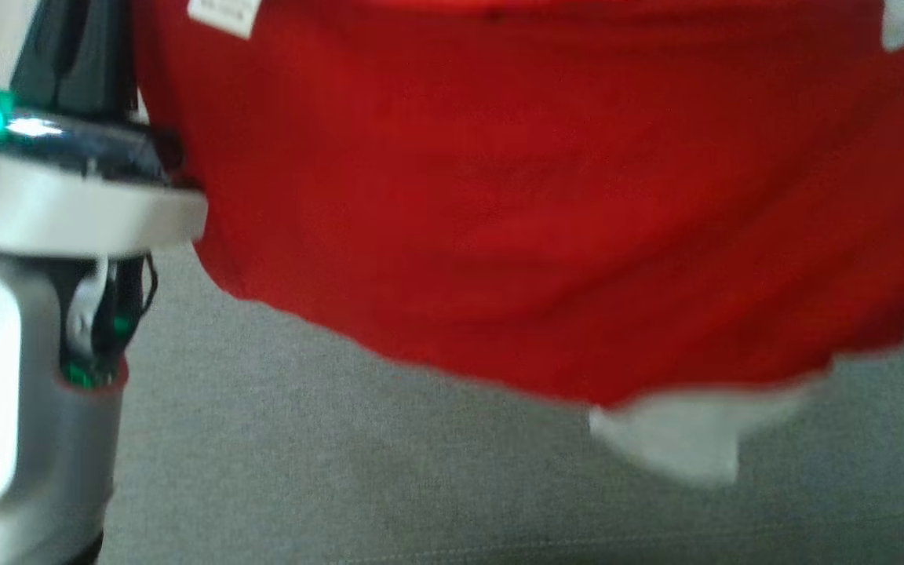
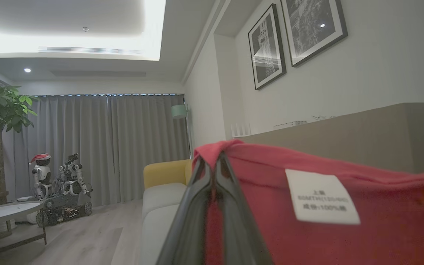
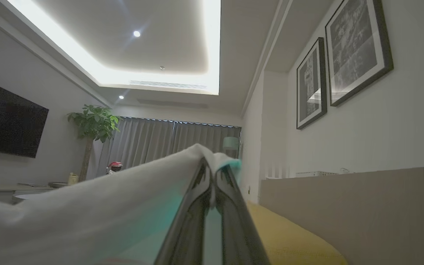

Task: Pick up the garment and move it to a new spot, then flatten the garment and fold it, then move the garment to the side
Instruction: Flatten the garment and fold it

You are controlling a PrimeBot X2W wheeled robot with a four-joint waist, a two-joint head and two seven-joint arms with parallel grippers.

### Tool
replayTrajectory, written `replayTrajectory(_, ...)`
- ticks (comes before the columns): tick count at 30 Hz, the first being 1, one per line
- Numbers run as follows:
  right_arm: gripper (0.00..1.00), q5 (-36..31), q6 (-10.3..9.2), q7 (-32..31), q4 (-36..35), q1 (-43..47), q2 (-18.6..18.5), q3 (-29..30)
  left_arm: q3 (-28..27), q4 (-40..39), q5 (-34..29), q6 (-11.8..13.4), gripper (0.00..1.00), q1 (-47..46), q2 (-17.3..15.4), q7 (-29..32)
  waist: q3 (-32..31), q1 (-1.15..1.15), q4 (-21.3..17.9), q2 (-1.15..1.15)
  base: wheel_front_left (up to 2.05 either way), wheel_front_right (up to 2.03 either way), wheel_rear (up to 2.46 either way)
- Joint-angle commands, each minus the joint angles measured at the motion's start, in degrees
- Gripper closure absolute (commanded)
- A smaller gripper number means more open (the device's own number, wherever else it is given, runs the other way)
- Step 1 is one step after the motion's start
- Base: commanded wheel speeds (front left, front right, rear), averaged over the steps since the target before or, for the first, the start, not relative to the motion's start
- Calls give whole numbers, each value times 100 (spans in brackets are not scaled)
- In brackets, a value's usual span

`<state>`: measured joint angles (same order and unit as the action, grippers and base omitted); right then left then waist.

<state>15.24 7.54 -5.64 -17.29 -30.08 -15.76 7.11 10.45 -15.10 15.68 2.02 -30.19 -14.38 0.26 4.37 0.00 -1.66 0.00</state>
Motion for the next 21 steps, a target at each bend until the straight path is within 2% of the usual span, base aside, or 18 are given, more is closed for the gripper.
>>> replayTrajectory(1, 100, 77, -5, 77, -15, -403, -92, -195, -212, -7, 69, 1, 100, -516, -93, -82, 121, 0, 22, 0, 0, 0, 0)
replayTrajectory(6, 100, 264, -5, 390, 894, -1422, -213, -537, -188, 899, 137, -89, 100, -1474, 97, -441, 413, 0, 68, 0, 0, 0, 0)
replayTrajectory(12, 100, 480, -5, 1065, 2689, -3065, -296, -1050, -159, 2742, 160, -235, 100, -2865, 350, -1081, 755, 0, 125, 0, 0, 0, 0)
replayTrajectory(13, 100, 480, -5, 1065, 2689, -3065, -296, -1050, -159, 2742, 160, -235, 100, -2865, 350, -1081, 755, 0, 125, 0, 0, 0, 0)
replayTrajectory(17, 100, 645, -5, 1603, 4038, -3988, -249, -1447, -139, 4136, 123, -332, 100, -3708, 531, -1413, 968, 0, 175, 0, 0, 0, 0)
replayTrajectory(21, 100, 877, -5, 1878, 5125, -4543, -115, -1986, -200, 5394, 126, -396, 100, -4170, 716, -1514, 1252, 0, 176, 0, 0, 0, 0)
